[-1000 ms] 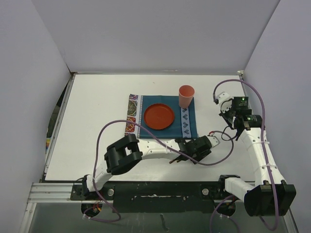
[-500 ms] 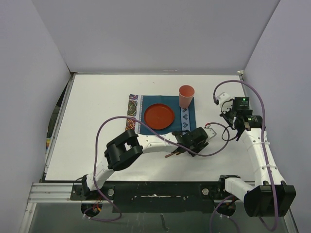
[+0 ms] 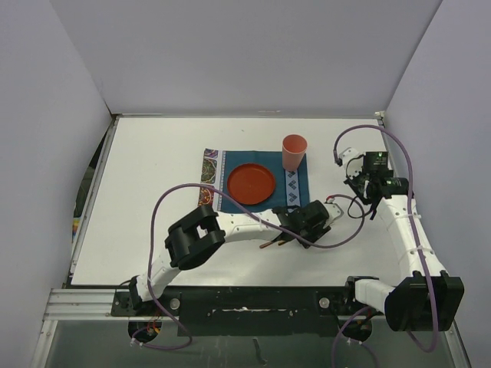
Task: Set the dinner table for one person
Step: Pick up the fork at the center of the board.
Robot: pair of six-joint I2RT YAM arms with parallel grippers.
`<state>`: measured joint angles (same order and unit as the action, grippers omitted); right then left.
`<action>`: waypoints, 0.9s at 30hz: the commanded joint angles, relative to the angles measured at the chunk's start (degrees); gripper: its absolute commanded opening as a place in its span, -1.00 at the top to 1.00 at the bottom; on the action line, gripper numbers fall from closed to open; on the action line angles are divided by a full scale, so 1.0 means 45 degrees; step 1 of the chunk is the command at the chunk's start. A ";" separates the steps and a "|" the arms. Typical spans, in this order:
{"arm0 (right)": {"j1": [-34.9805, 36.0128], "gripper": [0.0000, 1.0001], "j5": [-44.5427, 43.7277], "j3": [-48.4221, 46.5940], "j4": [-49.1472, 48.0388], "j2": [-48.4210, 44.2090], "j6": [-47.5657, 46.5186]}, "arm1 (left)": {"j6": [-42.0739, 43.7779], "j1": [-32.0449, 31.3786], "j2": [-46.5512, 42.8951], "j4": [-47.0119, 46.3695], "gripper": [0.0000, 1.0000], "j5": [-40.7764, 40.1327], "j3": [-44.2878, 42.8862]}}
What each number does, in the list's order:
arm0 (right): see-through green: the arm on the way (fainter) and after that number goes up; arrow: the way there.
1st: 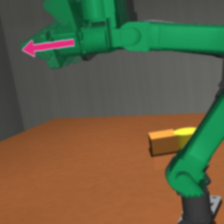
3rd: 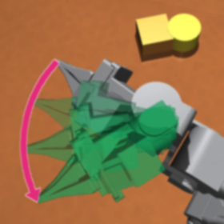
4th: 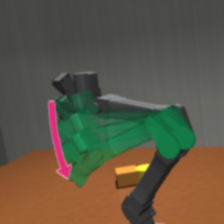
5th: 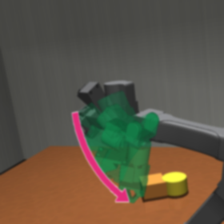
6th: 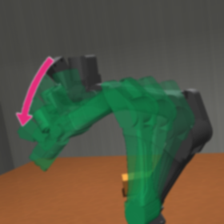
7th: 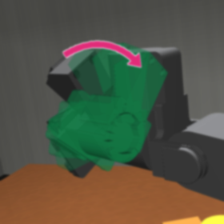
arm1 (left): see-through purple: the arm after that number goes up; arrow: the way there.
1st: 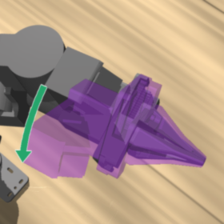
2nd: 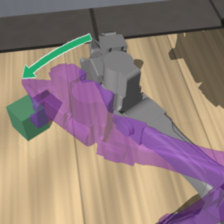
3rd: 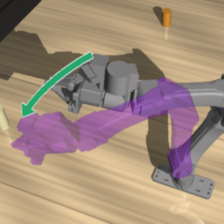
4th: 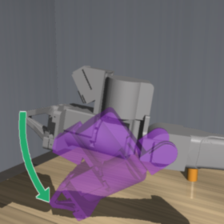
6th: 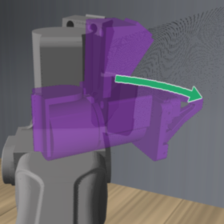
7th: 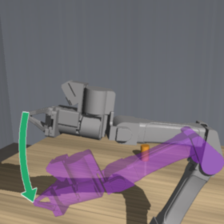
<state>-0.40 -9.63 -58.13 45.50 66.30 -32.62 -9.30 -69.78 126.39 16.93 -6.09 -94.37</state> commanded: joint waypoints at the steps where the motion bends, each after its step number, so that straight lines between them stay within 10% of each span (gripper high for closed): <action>1: -0.0086 1.00 0.0114 -0.0107 -0.0560 -0.0044 0.0055 | 0.0238 0.0470 0.0285 -0.0355 0.25 0.0355 -0.0459; 27: -0.0105 1.00 -0.0273 0.0085 -0.0540 0.0132 0.0076 | 0.0133 0.1068 -0.1334 -0.0719 0.27 0.1151 0.0728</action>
<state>-0.43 -10.07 -58.06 45.45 67.11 -32.73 -7.73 -64.62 126.21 14.92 -2.50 -92.03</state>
